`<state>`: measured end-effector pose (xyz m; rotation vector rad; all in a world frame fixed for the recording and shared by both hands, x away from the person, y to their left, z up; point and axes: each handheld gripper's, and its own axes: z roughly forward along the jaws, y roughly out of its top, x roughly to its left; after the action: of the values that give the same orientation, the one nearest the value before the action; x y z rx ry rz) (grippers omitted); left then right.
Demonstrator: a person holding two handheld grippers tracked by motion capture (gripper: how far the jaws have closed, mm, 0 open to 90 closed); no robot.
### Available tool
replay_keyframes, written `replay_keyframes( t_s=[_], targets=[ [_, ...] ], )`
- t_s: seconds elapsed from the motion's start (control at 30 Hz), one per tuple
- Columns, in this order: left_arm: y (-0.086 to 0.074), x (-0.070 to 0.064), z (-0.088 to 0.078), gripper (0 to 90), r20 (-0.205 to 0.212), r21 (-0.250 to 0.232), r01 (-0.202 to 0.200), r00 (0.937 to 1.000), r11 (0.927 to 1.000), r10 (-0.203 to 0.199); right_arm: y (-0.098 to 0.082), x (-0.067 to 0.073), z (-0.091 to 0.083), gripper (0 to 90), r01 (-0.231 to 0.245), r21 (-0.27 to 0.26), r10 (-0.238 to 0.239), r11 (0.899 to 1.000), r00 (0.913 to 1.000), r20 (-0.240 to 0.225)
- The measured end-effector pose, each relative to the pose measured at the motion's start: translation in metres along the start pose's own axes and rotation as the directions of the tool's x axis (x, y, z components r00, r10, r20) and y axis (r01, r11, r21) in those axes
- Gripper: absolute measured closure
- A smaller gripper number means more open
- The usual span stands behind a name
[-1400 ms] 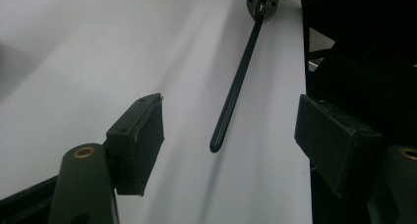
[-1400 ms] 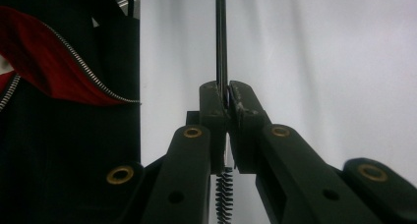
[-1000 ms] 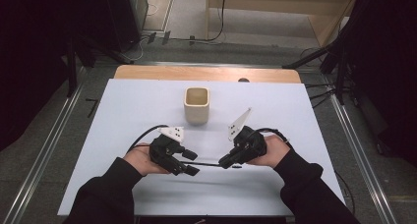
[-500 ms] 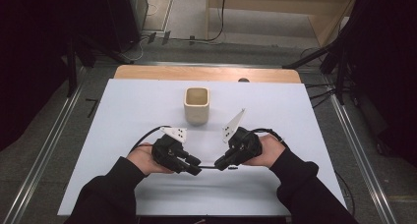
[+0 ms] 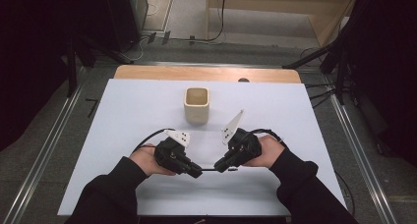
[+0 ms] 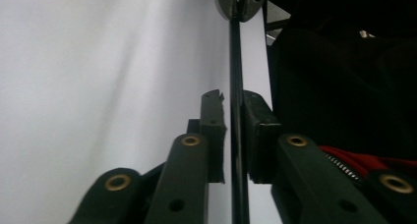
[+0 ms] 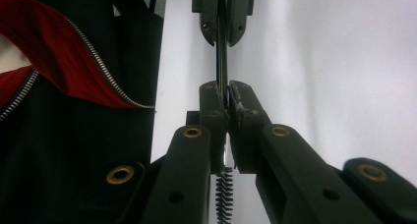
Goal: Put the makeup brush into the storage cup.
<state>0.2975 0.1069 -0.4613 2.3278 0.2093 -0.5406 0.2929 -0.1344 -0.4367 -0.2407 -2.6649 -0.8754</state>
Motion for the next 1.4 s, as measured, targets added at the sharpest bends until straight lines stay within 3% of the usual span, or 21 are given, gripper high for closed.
replay_keyframes(
  t_s=[0.07, 0.43, 0.47, 0.5, 0.53, 0.6, 0.7, 0.8, 1.0, 1.07, 1.1, 1.13, 1.2, 1.23, 1.3, 1.4],
  targets=[
    [0.0, 0.0, 0.0, 84.2, 0.006, 0.004, -0.017, 0.9998, 0.9998, 0.017, 0.0, 0.0, 0.0, 87.1, -0.001, -0.001, 0.001, 1.0, 1.0, -0.007],
    [-0.001, 0.004, 0.0, 84.7, 0.008, -0.013, 0.001, 1.0, 0.9999, -0.001, -0.002, -0.004, -0.001, 84.4, -0.014, -0.018, 0.014, 1.0, 0.9999, -0.003],
    [-0.001, 0.004, -0.001, 84.7, -0.006, -0.015, 0.011, 0.9999, 0.9998, -0.011, -0.002, -0.005, -0.003, 69.4, -0.036, -0.038, 0.036, 0.999, 0.9994, -0.003],
    [-0.001, 0.005, -0.001, 84.7, -0.015, -0.022, 0.021, 0.9997, 0.9995, -0.021, -0.002, -0.005, -0.003, 69.4, -0.036, -0.038, 0.036, 0.999, 0.9994, -0.003],
    [-0.001, 0.006, -0.001, 84.7, -0.021, -0.023, 0.026, 0.9994, 0.9994, -0.027, -0.002, -0.006, -0.003, 66.1, -0.005, -0.063, 0.006, 0.998, 0.9997, 0.023],
    [-0.002, 0.008, -0.002, 84.7, -0.027, -0.031, 0.037, 0.9989, 0.9988, -0.038, -0.003, -0.004, -0.004, 56.4, -0.006, -0.094, 0.012, 0.996, 0.9982, 0.058],
    [-0.002, 0.008, -0.002, 84.6, -0.042, -0.036, 0.041, 0.9982, 0.9985, -0.042, -0.004, -0.005, -0.004, 50.2, -0.023, -0.13, 0.038, 0.991, 0.9934, 0.108],
    [-0.003, 0.009, -0.002, 84.7, -0.044, -0.062, 0.06, 0.997, 0.9963, -0.063, -0.003, -0.006, -0.004, 44.5, -0.032, -0.145, 0.051, 0.989, 0.9902, 0.13],
    [-0.005, 0.011, -0.003, 84.6, -0.068, -0.094, 0.082, 0.9938, 0.9922, -0.089, -0.004, -0.005, -0.009, 37.8, -0.051, -0.182, 0.082, 0.982, 0.9828, 0.166],
    [-0.006, 0.011, -0.003, 84.6, -0.075, -0.107, 0.091, 0.9922, 0.99, -0.099, -0.007, -0.005, -0.01, 37.1, -0.08, -0.229, 0.118, 0.97, 0.9805, 0.157],
    [-0.006, 0.011, -0.003, 84.6, -0.081, -0.112, 0.087, 0.9921, 0.9899, -0.096, -0.007, -0.005, -0.01, 37.1, -0.08, -0.229, 0.118, 0.97, 0.9805, 0.157],
    [-0.006, 0.01, -0.002, 84.6, -0.087, -0.124, 0.085, 0.9915, 0.9886, -0.096, -0.008, -0.004, -0.011, 37.2, -0.105, -0.236, 0.15, 0.966, 0.9718, 0.182],
    [-0.006, 0.009, -0.002, 84.6, -0.097, -0.134, 0.089, 0.99, 0.9869, -0.103, -0.008, -0.003, -0.011, 37.2, -0.113, -0.239, 0.161, 0.964, 0.9681, 0.192],
    [-0.006, 0.009, -0.002, 84.5, -0.112, -0.142, 0.093, 0.9877, 0.9855, -0.109, -0.01, -0.002, -0.013, 36.8, -0.135, -0.27, 0.197, 0.953, 0.956, 0.217],
    [-0.006, 0.009, -0.002, 84.6, -0.113, -0.148, 0.103, 0.9863, 0.9837, -0.12, -0.01, -0.001, -0.014, 36.6, -0.143, -0.285, 0.211, 0.948, 0.9521, 0.222],
    [-0.008, 0.011, -0.002, 84.5, -0.125, -0.169, 0.137, 0.9793, 0.9761, -0.159, -0.013, 0.001, -0.018, 35.1, -0.17, -0.326, 0.256, 0.93, 0.9356, 0.243]
  ],
)
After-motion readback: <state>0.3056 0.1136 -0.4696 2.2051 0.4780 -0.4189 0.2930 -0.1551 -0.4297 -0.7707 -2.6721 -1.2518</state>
